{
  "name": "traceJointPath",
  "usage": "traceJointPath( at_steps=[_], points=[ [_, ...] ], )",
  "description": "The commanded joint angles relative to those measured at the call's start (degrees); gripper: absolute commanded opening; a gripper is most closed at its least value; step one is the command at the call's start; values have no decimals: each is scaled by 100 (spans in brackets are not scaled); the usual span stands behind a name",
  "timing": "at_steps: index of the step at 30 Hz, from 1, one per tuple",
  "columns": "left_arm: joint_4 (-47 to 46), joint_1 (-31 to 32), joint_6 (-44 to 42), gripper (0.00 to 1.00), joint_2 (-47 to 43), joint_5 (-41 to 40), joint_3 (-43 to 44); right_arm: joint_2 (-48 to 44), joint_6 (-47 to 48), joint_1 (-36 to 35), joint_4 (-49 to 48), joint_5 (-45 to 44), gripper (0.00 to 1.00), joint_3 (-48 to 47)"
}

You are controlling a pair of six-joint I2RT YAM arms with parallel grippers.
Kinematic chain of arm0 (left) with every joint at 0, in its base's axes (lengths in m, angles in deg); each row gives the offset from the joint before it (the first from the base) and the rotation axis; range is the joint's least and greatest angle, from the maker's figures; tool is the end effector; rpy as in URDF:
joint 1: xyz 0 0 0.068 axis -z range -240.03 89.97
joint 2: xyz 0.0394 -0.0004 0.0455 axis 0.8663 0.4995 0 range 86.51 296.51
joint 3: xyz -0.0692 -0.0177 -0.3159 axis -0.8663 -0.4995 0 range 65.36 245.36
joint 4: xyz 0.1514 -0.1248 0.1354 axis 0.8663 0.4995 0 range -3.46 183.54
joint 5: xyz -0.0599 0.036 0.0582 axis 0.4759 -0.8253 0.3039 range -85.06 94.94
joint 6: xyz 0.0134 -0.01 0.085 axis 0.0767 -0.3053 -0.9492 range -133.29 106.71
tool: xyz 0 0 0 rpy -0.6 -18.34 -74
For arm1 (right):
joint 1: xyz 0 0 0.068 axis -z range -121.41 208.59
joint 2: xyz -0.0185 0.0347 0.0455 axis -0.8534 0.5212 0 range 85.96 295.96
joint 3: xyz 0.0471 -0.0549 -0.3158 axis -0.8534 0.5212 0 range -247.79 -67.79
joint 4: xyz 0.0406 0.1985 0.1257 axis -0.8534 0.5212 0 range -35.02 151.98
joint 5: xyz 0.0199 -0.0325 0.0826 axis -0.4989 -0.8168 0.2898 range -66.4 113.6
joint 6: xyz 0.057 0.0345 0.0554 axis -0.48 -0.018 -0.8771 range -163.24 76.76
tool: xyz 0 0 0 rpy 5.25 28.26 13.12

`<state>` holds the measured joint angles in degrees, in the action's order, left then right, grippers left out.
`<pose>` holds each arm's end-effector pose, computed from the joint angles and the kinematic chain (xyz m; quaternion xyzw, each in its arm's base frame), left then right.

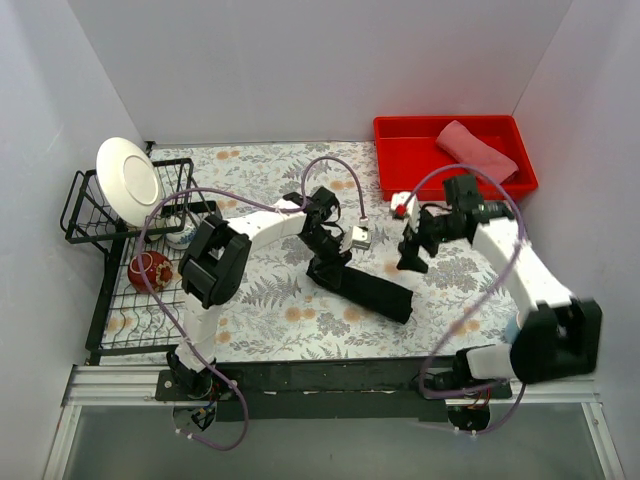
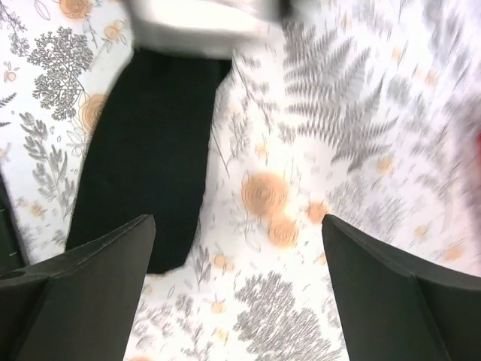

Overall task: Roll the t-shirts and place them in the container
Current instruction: Roll the T-shirt to the center of the board.

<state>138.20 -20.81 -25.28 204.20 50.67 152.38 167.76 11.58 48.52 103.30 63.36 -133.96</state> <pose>0.2785 -0.2980 0.2067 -0.4207 -0.8178 0.3913 0.0314 0.2489 0.0939 0.3059 -0.5562 0.7320 0.2257 0.3222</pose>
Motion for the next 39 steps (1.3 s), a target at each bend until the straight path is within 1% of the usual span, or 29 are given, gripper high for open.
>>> traceJointPath(
  at_steps=[1, 2, 3, 5, 7, 10, 13, 17, 24, 29, 33, 39],
  points=[
    [601, -230, 994, 20, 298, 348, 358, -1559, -332, -1048, -2596, -1519, 98, 1672],
    [565, -274, 1127, 21, 333, 383, 385, -1919, -367, -1520, -2921, -1716, 99, 1852],
    [565, -310, 1163, 21, 377, 479, 420, -2027, -376, -1716, -2916, -1840, 99, 1984],
    [495, -363, 1505, 21, 430, 550, 447, -2089, -525, -2172, -2750, -2008, 99, 2064],
    [363, -371, 1620, 22, 430, 612, 403, -2019, -866, -2324, -2661, -2078, 99, 2038],
    [223, -371, 1796, 22, 413, 708, 307, -1808, -1087, -2553, -2625, -2140, 98, 1941],
    [222, -371, 1867, 23, 483, 787, 280, -1607, -1062, -2754, -2757, -2183, 99, 1942],
    [187, -371, 1911, 24, 544, 788, 262, -1316, -913, -2904, -2714, -2316, 99, 1898],
    [151, -371, 1981, 24, 650, 770, 333, -1009, -570, -3036, -2713, -2228, 99, 2029],
    [151, -371, 1972, 24, 703, 805, 359, -780, -447, -3089, -2985, -2263, 99, 2196],
    [213, -380, 1928, 24, 773, 814, 385, -595, -385, -3107, -3319, -2491, 99, 2214],
    [231, -415, 1937, 24, 896, 928, 508, -323, -175, -3107, -3329, -2474, 99, 2310]
  ],
)
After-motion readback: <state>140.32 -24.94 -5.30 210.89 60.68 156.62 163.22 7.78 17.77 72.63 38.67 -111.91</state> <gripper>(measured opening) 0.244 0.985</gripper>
